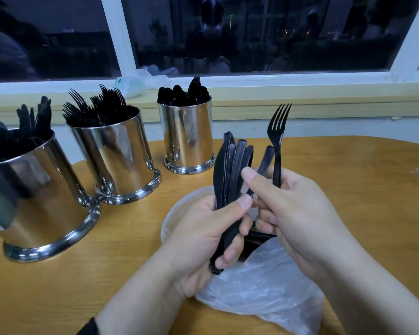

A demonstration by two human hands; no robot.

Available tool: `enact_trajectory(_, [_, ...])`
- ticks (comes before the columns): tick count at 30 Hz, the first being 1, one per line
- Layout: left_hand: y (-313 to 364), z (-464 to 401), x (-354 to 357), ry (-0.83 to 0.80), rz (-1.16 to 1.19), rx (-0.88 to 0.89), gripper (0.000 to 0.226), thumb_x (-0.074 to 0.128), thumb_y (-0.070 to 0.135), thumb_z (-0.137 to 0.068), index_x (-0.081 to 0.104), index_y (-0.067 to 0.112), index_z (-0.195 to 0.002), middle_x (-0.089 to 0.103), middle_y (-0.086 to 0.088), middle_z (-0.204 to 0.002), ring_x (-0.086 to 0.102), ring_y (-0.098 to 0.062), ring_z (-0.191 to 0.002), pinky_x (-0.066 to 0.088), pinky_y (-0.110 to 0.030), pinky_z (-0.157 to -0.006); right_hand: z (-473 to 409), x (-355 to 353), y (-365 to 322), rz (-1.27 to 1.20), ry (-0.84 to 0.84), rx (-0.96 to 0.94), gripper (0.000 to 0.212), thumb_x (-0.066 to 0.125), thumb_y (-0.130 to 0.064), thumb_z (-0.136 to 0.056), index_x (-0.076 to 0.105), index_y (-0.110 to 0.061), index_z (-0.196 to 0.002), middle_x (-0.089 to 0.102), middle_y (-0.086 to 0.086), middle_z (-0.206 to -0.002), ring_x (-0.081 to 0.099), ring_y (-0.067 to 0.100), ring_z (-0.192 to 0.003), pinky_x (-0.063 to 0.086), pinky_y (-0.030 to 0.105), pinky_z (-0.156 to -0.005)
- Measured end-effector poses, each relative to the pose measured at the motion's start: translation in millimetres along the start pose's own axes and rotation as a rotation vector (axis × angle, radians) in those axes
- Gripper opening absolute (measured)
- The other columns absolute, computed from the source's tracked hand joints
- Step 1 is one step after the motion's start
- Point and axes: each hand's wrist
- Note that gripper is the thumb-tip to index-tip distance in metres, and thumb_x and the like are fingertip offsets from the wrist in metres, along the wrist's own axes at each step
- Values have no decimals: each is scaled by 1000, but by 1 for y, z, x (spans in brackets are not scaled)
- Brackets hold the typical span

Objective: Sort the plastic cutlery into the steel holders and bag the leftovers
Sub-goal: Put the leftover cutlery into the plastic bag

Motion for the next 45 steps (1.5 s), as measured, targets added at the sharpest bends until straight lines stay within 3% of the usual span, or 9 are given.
enact_trajectory(3, [0, 1, 3, -12, 2, -7, 34, 63, 37, -98, 58, 3, -99, 53, -7, -61, 41, -10, -33, 28, -17, -32, 0, -1, 0, -13, 1, -11, 22, 74, -32, -90, 67, -11, -88, 59, 5, -64, 54, 25, -52, 36, 34, -53])
enact_trajectory(9, [2, 3, 3, -30, 9, -32, 53, 52, 46, -100, 61, 0, -126, 62, -9, -71, 44, -13, -37, 32, -20, -35, 0, -2, -1, -60, 20, 4, 22, 69, -27, -93, 63, -6, -91, 50, 0, -51, 46, 20, -39, 31, 35, -53])
enact_trajectory(15, [-1, 1, 2, 74, -17, 26, 34, 62, 34, -95, 64, 7, -117, 61, -8, -74, 37, -11, -35, 27, -17, -33, -2, -1, -1, -88, 45, -6, 23, 69, -31, -93, 65, -8, -93, 55, 0, -59, 38, 24, -53, 33, 36, -56])
enact_trajectory(20, [2, 1, -1, 59, 112, 16, 21, 56, 32, -100, 63, 17, -86, 45, -3, -62, 28, -8, -35, 18, -18, -33, -1, -1, -6, -250, 34, 20, 38, 58, -50, -94, 56, -14, -102, 28, -1, -64, 25, 14, -54, 31, 29, -51])
enact_trajectory(23, [3, 1, -2, 38, 219, -4, 25, 59, 36, -96, 62, 13, -107, 36, 1, -60, 25, -6, -36, 18, -17, -33, -2, 0, -7, -310, 13, 56, 26, 50, -32, -105, 58, -9, -94, 28, 0, -66, 24, 14, -55, 31, 28, -50])
enact_trajectory(26, [5, 3, -1, -6, 228, -40, 31, 62, 41, -91, 72, 17, -106, 32, 2, -59, 26, -4, -35, 18, -17, -33, -2, 1, -5, -306, 15, 73, 19, 46, -10, -103, 57, -14, -88, 29, -1, -65, 24, 13, -54, 30, 28, -50])
enact_trajectory(31, [3, 3, -1, -74, 229, -50, 38, 71, 45, -87, 70, 16, -111, 33, 2, -59, 29, -3, -35, 20, -17, -33, 0, 3, -5, -168, -1, -14, 9, 61, -11, -96, 60, -13, -88, 46, 3, -65, 29, 11, -50, 29, 27, -51])
enact_trajectory(38, [4, 2, 1, -27, 75, -29, 21, 72, 29, -88, 75, 13, -102, 51, -7, -59, 30, -7, -31, 23, -16, -33, 0, 3, -6, -42, 219, -173, 37, 63, -18, -98, 56, -25, -62, 36, -7, -55, 34, 13, -48, 33, 40, -57])
enact_trajectory(45, [7, 3, -1, 148, -25, 29, 27, 56, 30, -101, 59, 4, -107, 74, -15, -88, 35, -13, -34, 30, -20, -36, -9, -16, -20, -165, 437, -270, 22, 56, -19, -102, 55, -17, -80, 30, -6, -57, 24, 14, -50, 28, 30, -45])
Point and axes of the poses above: each hand's wrist, its own z-axis away from the middle knuckle, its own x-axis out of the palm, y = z × x
